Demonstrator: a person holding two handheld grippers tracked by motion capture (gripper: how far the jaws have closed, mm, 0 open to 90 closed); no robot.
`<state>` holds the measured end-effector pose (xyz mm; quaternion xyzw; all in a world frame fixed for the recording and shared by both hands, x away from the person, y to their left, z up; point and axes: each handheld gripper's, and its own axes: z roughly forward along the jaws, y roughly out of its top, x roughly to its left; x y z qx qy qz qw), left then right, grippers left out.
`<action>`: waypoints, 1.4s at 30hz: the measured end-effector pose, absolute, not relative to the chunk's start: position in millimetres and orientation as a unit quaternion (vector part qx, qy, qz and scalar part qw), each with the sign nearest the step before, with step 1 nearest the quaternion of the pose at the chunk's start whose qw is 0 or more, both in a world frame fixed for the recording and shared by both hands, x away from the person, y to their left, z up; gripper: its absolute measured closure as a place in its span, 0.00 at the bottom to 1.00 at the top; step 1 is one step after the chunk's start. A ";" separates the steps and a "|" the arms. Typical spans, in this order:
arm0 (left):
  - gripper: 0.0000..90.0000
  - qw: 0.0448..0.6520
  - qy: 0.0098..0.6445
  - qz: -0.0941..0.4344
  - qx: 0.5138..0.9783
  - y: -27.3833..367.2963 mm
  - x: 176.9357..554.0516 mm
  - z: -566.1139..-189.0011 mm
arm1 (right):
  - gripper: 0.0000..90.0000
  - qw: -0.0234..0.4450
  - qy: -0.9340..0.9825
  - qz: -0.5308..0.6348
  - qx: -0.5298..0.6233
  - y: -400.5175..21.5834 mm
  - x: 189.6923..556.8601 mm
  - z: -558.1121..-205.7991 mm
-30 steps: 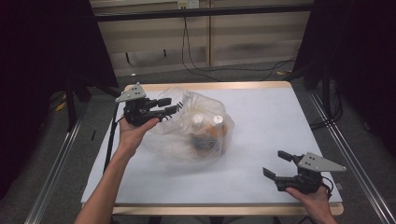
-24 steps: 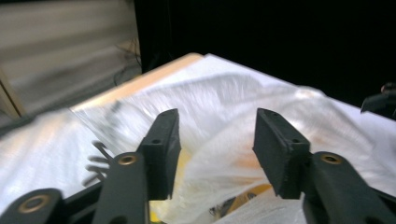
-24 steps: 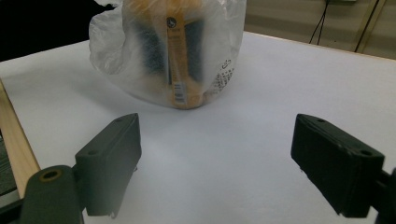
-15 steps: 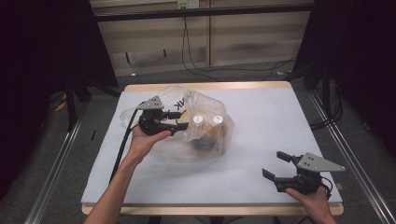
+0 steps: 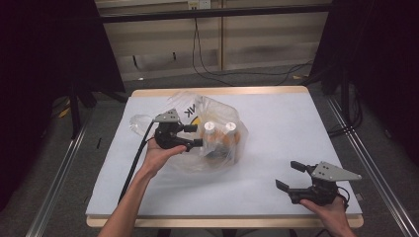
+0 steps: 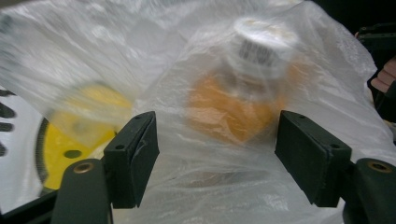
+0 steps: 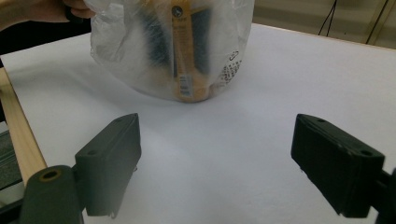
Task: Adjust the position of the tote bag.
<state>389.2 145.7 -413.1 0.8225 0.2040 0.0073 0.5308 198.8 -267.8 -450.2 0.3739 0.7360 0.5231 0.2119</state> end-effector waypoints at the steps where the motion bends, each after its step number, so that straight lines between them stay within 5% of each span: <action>1: 0.32 0.534 0.203 0.003 0.821 146.5 389.1 -415.7 | 0.17 0.211 0.734 0.523 0.378 -267.7 198.6 -450.3; 8: 0.54 0.531 0.176 0.010 0.829 149.1 382.6 -411.3 | 0.17 0.210 0.737 0.520 0.376 -267.1 200.1 -450.6; 10: 0.74 0.539 0.175 0.011 0.824 154.9 382.2 -409.9 | 0.17 0.211 0.738 0.520 0.374 -266.9 199.9 -450.5; 18: 0.96 0.557 0.192 0.012 0.808 163.2 381.3 -411.0 | 0.17 0.207 0.739 0.519 0.377 -267.4 199.4 -450.7; 42: 0.99 0.607 0.189 0.054 0.770 160.1 366.4 -369.9 | 0.17 0.206 0.742 0.515 0.378 -267.4 200.6 -451.6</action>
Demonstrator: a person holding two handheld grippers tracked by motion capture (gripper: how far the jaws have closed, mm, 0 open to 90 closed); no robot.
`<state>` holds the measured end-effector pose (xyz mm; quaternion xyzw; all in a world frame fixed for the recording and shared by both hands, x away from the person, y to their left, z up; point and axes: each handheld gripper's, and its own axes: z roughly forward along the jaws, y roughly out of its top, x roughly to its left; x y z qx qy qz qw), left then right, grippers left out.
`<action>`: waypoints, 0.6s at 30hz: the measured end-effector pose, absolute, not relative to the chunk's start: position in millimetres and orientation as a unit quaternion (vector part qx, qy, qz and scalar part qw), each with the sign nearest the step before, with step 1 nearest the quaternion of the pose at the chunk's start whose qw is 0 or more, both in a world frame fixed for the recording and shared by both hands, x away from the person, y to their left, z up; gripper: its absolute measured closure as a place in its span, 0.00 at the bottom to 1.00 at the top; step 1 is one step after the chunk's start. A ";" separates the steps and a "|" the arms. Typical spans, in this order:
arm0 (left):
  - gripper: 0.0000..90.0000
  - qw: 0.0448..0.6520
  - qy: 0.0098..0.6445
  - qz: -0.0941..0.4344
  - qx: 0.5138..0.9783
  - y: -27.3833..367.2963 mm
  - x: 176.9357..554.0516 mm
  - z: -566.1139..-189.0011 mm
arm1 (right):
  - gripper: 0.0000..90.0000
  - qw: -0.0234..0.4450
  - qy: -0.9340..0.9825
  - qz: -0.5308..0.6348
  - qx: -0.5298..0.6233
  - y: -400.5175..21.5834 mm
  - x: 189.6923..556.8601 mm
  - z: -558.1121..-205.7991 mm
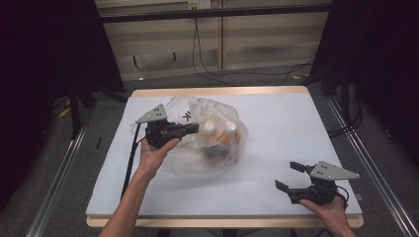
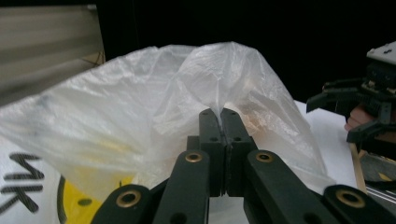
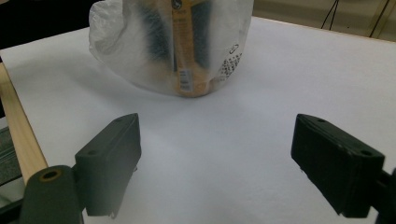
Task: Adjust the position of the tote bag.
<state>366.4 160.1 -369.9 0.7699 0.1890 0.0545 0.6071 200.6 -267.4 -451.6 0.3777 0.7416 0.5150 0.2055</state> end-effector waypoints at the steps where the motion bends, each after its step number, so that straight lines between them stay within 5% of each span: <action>1: 0.99 0.610 0.187 0.060 0.768 159.9 365.0 -366.5 | 0.17 0.205 0.741 0.516 0.379 -267.6 200.8 -451.6; 18: 0.99 0.627 0.116 0.074 0.767 110.6 351.2 -301.5 | 0.17 0.206 0.741 0.513 0.381 -268.9 201.3 -451.7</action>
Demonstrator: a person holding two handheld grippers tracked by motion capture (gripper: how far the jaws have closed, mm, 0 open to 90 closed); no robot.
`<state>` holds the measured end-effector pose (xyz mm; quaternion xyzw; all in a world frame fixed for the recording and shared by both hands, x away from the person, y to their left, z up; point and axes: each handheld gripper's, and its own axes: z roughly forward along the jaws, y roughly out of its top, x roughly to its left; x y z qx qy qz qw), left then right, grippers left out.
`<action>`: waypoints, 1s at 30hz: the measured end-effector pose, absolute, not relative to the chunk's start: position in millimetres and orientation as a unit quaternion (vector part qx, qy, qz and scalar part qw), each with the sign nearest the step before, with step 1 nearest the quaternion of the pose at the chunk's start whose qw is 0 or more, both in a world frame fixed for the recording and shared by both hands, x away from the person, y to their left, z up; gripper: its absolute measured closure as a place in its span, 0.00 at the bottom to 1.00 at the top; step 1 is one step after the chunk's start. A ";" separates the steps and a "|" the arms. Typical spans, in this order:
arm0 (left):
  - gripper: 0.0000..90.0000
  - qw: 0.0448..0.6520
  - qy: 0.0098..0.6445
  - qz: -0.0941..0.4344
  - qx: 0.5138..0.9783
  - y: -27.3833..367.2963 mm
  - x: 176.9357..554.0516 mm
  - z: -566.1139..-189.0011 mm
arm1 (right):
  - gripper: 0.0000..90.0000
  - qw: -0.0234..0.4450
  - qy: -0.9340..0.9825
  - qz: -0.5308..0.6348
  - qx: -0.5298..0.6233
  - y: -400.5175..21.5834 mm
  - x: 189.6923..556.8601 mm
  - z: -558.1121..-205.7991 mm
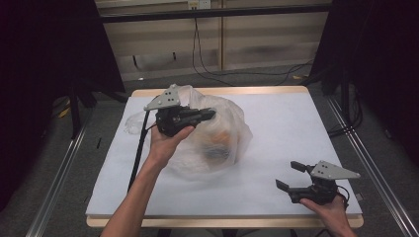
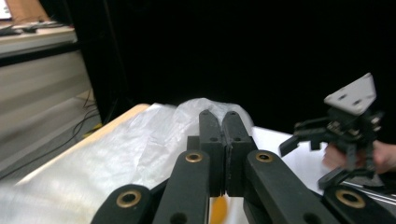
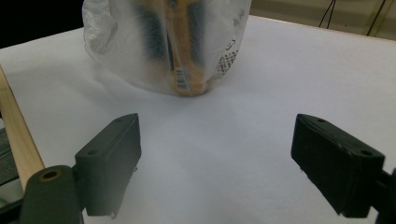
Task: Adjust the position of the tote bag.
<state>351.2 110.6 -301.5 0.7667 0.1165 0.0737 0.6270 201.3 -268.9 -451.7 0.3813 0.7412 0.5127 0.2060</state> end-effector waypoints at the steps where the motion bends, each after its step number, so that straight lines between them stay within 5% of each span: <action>1: 0.99 0.626 0.111 0.074 0.768 106.6 349.4 -297.6 | 0.17 0.206 0.741 0.514 0.381 -269.1 201.4 -451.7; 30: 1.00 0.583 0.004 0.038 0.812 1.2 300.0 -291.7 | 0.17 0.205 0.742 0.514 0.378 -269.1 200.0 -451.0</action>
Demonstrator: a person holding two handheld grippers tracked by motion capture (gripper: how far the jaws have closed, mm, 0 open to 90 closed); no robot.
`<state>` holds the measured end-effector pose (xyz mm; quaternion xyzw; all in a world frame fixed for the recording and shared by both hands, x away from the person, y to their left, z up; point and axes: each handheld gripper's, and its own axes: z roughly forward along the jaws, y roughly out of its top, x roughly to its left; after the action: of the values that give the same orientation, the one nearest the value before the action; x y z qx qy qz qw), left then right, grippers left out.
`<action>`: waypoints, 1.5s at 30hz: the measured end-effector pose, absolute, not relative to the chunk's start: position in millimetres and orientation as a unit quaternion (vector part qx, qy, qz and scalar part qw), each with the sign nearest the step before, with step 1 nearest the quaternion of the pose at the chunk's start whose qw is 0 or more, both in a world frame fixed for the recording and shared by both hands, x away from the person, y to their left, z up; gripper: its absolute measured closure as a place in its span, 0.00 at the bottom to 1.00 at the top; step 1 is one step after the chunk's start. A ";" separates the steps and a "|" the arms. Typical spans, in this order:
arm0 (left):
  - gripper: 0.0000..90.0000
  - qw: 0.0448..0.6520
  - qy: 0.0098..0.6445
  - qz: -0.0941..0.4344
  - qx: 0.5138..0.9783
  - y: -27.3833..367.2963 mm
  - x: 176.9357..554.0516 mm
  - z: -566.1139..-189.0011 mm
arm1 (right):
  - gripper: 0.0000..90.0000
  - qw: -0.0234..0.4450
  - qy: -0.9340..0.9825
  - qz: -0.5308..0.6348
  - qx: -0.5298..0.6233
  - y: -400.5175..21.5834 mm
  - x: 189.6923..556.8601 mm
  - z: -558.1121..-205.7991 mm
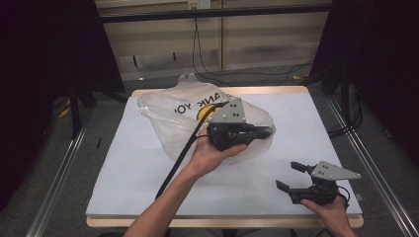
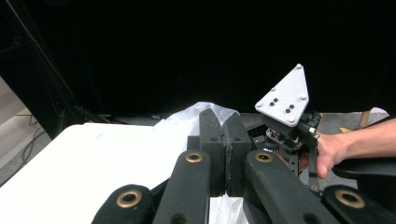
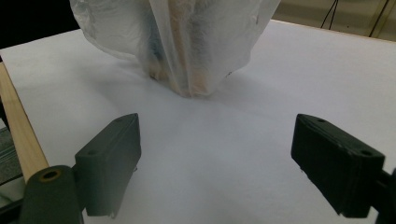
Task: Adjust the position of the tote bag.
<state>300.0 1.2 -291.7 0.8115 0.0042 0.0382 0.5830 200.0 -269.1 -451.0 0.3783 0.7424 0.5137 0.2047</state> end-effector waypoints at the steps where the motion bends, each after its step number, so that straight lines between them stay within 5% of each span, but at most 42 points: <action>1: 1.00 0.582 0.004 0.035 0.812 -1.4 299.2 -293.1 | 0.17 0.204 0.742 0.513 0.380 -269.2 199.9 -450.9; 11: 0.97 0.585 0.009 0.016 0.811 -0.7 299.7 -309.5 | 0.17 0.206 0.740 0.515 0.382 -272.1 198.2 -449.9; 20: 0.59 0.584 0.024 0.043 0.810 20.3 294.2 -303.6 | 0.17 0.212 0.736 0.519 0.381 -272.7 197.5 -446.6; 25: 0.53 0.593 0.032 0.056 0.802 42.7 292.8 -297.3 | 0.25 0.214 0.729 0.530 0.376 -276.2 196.6 -438.2; 45: 0.62 0.626 0.140 0.110 0.759 165.1 309.2 -296.8 | 0.67 0.227 0.713 0.583 0.317 -258.9 230.0 -343.0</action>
<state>309.2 165.1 -296.8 0.7588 0.1401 0.1101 0.6265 230.0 -258.9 -343.0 0.3175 0.7126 0.5830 0.2271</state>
